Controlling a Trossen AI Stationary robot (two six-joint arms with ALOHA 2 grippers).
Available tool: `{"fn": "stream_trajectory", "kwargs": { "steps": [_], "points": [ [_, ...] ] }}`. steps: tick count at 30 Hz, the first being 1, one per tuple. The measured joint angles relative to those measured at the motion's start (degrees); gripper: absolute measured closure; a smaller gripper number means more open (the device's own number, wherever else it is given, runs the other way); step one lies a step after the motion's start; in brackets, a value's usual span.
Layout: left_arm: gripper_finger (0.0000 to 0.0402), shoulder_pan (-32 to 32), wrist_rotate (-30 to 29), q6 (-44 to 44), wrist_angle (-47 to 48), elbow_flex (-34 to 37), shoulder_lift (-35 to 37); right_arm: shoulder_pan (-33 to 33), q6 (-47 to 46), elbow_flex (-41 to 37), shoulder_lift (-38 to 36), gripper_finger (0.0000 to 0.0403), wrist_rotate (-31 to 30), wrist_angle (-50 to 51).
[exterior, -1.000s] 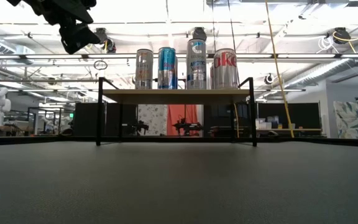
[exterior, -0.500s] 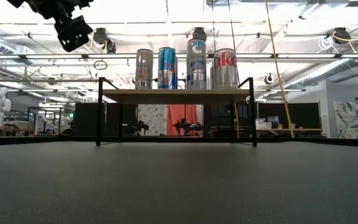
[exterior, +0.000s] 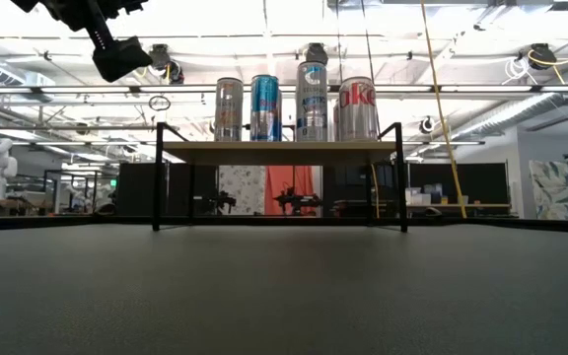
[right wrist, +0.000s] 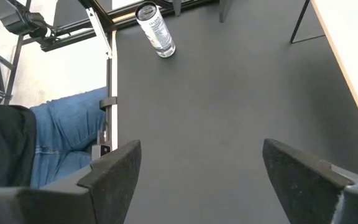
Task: Place canned beverage on shelf
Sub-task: Put the white and black soda can on the shelf
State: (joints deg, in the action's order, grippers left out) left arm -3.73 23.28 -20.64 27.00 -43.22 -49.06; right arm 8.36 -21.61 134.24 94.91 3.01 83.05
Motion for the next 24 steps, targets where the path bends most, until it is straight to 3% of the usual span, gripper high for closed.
{"fn": "stream_trajectory", "kwargs": {
  "steps": [9,16,24],
  "points": [
    [0.0031,0.0,-0.3,0.1,0.0,0.0,0.0,0.0,0.0,0.0,0.0,0.0085,0.0,0.0],
    [0.0032,0.0,-7.4,0.1,0.0,0.0,0.0,0.0,0.0,0.0,0.0,0.0085,0.0,0.0],
    [0.0032,0.0,-7.7,0.0,0.0,0.0,0.0,0.0,0.0,0.0,0.0,0.0085,0.0,0.0]
  ]
}}
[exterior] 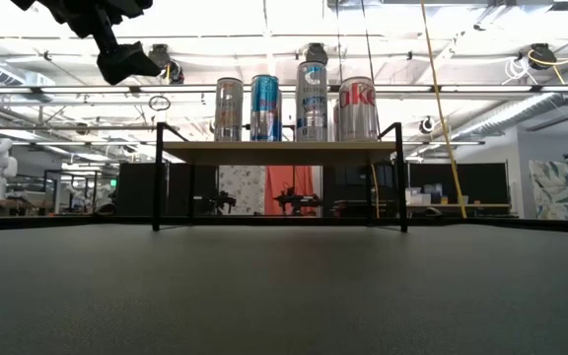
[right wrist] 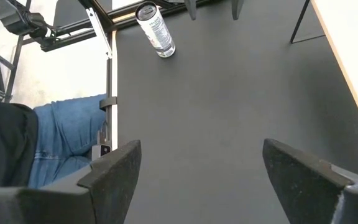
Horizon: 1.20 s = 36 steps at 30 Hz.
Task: Place canned beverage on shelf
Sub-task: Put the white and black soda can on the shelf
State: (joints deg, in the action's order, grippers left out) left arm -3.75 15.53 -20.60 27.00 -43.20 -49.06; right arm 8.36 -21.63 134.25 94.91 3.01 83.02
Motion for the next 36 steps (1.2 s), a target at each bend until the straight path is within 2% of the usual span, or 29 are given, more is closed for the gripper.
{"fn": "stream_trajectory", "kwargs": {
  "steps": [7,18,27,30,36],
  "points": [
    [0.0032,0.0,0.1,-0.1,0.0,0.0,0.0,0.0,-0.7,0.0,0.0,0.0085,0.0,-1.1],
    [0.0032,0.0,-0.1,-0.1,1.5,0.0,0.0,0.0,-2.4,0.0,0.0,0.0085,0.0,-10.5],
    [0.0032,0.0,0.8,-2.0,2.6,0.0,-1.9,-0.2,-3.5,0.0,0.0,0.0085,-0.1,-10.8],
    [0.0032,0.0,2.9,-3.1,2.7,0.0,-2.3,-0.3,-3.8,0.0,0.0,0.0085,0.0,-10.8],
    [0.0032,2.5,4.3,-5.0,4.8,0.0,-2.7,-0.3,0.5,0.0,0.0,0.0085,0.0,-10.8]
  ]
}}
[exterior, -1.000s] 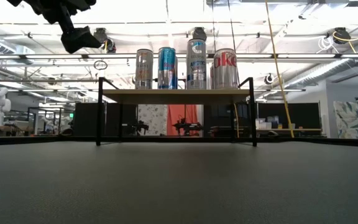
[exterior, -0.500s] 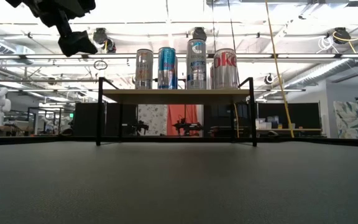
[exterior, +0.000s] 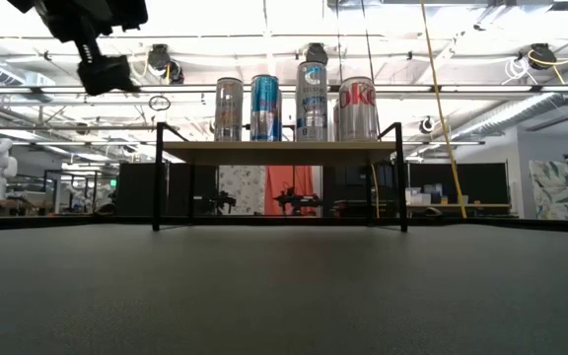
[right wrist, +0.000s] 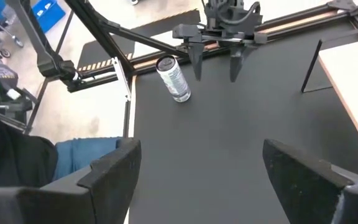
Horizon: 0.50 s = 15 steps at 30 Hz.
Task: Place canned beverage on shelf
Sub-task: Put the white and black soda can on the shelf
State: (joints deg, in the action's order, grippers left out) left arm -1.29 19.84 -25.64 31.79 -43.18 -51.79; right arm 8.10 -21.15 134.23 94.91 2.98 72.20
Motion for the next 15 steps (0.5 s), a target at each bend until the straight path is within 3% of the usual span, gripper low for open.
{"fn": "stream_trajectory", "kwargs": {
  "steps": [15],
  "points": [
    [0.0032,10.1,-3.3,-13.3,2.1,-1.0,-0.3,0.0,0.9,0.0,0.0,0.0085,0.0,3.5]
  ]
}}
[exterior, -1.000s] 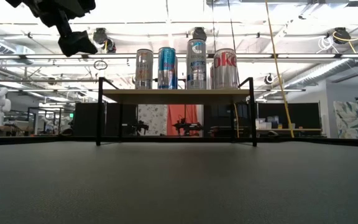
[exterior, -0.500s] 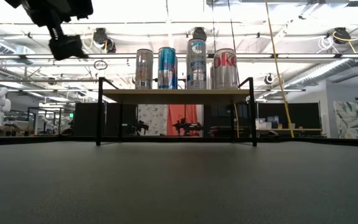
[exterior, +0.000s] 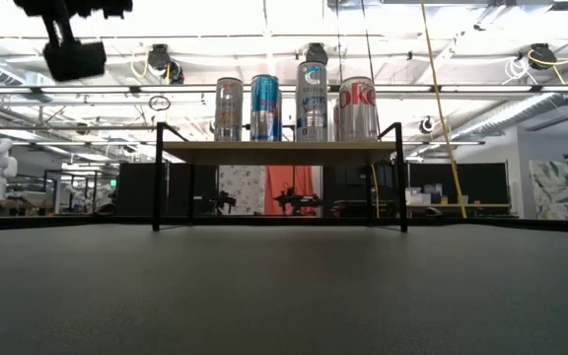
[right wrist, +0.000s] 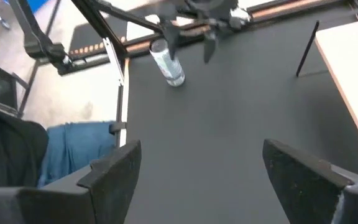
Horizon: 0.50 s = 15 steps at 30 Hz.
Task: Place canned beverage on shelf
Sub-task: Put the white and black soda can on the shelf
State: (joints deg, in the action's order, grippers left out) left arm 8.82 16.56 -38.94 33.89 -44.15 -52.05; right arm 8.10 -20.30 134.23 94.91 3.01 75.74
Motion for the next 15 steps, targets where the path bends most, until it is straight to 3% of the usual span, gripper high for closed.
{"fn": "stream_trajectory", "kwargs": {
  "steps": [6,11,15],
  "points": [
    [0.0032,5.0,-5.4,-1.1,5.2,-8.8,-3.7,0.0,1.9,0.0,0.0,0.0085,-0.2,4.0],
    [0.0032,8.9,-13.6,0.2,21.1,-19.2,-9.1,0.0,4.5,0.0,0.3,0.0085,-0.2,4.1],
    [0.0032,11.9,-16.3,-1.4,26.9,-21.7,-11.8,0.0,4.8,0.0,0.6,0.0085,-0.2,4.4]
  ]
}}
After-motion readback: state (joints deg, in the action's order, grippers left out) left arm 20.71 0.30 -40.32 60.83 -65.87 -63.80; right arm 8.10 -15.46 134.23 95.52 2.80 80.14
